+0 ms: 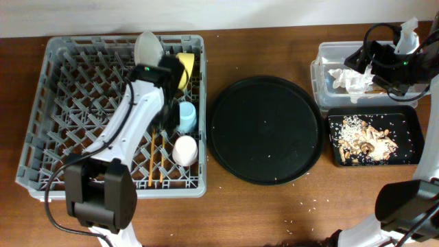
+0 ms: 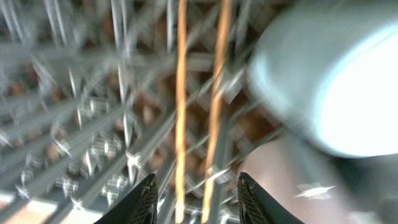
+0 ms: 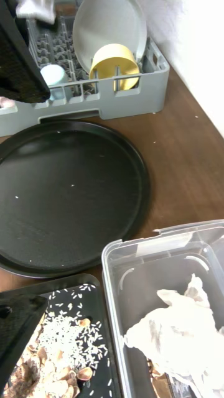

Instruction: Sort waste into correct bins and load items into the dishwasher rack

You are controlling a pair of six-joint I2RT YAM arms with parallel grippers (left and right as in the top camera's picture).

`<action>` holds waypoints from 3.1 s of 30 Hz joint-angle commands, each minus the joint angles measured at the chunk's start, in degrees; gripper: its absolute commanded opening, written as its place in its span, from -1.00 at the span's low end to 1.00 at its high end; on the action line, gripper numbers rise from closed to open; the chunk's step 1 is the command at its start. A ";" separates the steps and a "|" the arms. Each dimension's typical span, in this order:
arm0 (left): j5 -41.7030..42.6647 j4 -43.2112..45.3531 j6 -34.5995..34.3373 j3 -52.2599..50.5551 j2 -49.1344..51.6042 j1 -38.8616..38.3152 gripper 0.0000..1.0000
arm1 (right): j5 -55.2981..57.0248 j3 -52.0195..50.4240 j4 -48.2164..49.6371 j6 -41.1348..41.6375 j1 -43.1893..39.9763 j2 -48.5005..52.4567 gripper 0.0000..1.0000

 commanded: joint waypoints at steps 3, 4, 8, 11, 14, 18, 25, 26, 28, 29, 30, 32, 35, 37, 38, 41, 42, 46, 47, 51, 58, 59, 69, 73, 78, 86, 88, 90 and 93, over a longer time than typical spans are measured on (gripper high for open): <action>12.02 2.62 5.99 18.67 -0.79 -3.13 -0.17 | 0.28 0.74 -0.04 -0.63 -0.17 -0.94 0.97; 12.94 3.39 6.67 19.82 -0.79 -3.98 -0.16 | 0.26 0.74 -0.02 -0.63 -0.17 -0.94 0.97; 16.06 8.02 6.69 21.99 -0.79 -9.07 0.12 | 0.28 0.74 -0.04 -0.63 -0.17 -0.94 0.97; 15.43 11.23 6.73 21.97 -0.72 -12.46 0.68 | 0.26 0.74 -0.02 -0.63 -0.17 -0.94 0.97; 13.14 12.20 6.69 21.94 -0.72 -14.16 0.99 | 0.28 0.74 -0.04 -0.63 -0.17 -0.94 0.97; 13.14 12.09 6.71 21.94 -0.72 -14.60 0.99 | 0.31 0.74 -0.04 -0.63 -0.17 -0.94 0.97; 13.16 12.09 6.69 21.94 -0.72 -14.60 0.99 | 0.31 0.74 -0.04 -0.63 -0.17 -0.94 0.97; 13.16 12.11 6.69 21.94 -0.72 -14.62 0.99 | 0.31 0.74 -0.04 -0.63 -0.17 -0.94 0.97; 13.16 12.11 6.69 21.94 -0.72 -14.60 0.99 | 0.28 0.74 -0.02 -0.63 -0.17 -0.94 0.97; 13.16 12.11 6.69 21.94 -0.72 -14.60 0.99 | 0.31 0.74 -0.04 -0.63 -0.17 -0.92 0.97; 13.16 12.11 6.69 21.94 -0.72 -14.60 0.99 | 0.31 0.74 -0.02 -0.63 -0.17 -0.83 0.97; 13.16 12.11 6.69 21.94 -0.72 -14.60 0.99 | 0.33 0.74 -0.04 -0.63 0.00 -0.83 0.97; 13.16 12.11 6.69 21.94 -0.72 -14.62 0.99 | 0.70 0.74 -0.02 -0.63 2.49 -2.64 0.97; 13.16 12.09 6.69 21.94 -0.72 -14.60 0.99 | 0.70 0.74 -0.02 -0.63 4.63 -4.61 0.97; 13.16 12.11 6.69 21.94 -0.72 -14.60 0.99 | 2.84 0.74 0.44 -0.68 6.71 -6.38 0.97; 13.16 12.11 6.69 21.94 -0.72 -14.60 0.99 | 18.32 0.74 2.71 -0.66 14.99 -11.23 0.97; 13.16 12.09 6.69 21.94 -0.72 -14.60 0.99 | 21.53 0.74 3.26 -0.66 17.25 -12.07 0.97; 13.16 12.11 6.69 21.94 -0.72 -14.60 0.99 | 29.24 0.74 4.68 -0.66 24.17 -13.51 0.97; 13.16 12.11 6.69 21.94 -0.72 -14.60 0.99 | 28.98 0.74 4.96 -0.61 24.24 -13.51 0.97; 13.16 12.09 6.69 21.94 -0.72 -14.60 0.99 | 26.82 -6.40 13.25 -0.68 24.22 -17.62 0.97; 13.16 12.11 6.69 21.94 -0.72 -14.60 0.99 | 27.06 -49.00 45.31 -3.45 24.15 -44.96 0.97; 13.16 12.11 6.69 21.94 -0.72 -14.60 0.99 | 27.02 -53.37 48.02 -3.43 24.15 -48.26 0.97; 13.16 12.11 6.69 21.94 -0.72 -14.60 0.99 | 25.09 -101.55 82.18 -1.90 24.17 -87.76 0.97; 13.16 12.09 6.69 21.94 -0.72 -14.60 0.99 | 25.07 -110.60 89.00 -0.39 24.17 -94.57 0.97; 13.16 12.11 6.69 21.94 -0.72 -14.60 0.99 | 25.09 -111.99 82.73 0.70 24.17 -98.73 0.97; 13.16 12.11 6.69 21.94 -0.72 -14.60 0.99 | 24.26 -111.99 70.88 1.11 24.28 -102.31 0.97; 13.16 12.11 6.69 21.94 -0.72 -14.60 0.99 | 24.26 -111.99 70.88 1.11 24.26 -102.31 0.97; 13.16 12.11 6.69 21.94 -0.72 -14.60 0.99 | 24.26 -111.99 70.88 1.11 24.26 -102.31 0.97; 13.16 12.11 6.69 21.94 -0.72 -14.60 0.99 | 24.26 -111.99 70.90 1.11 24.26 -102.31 0.97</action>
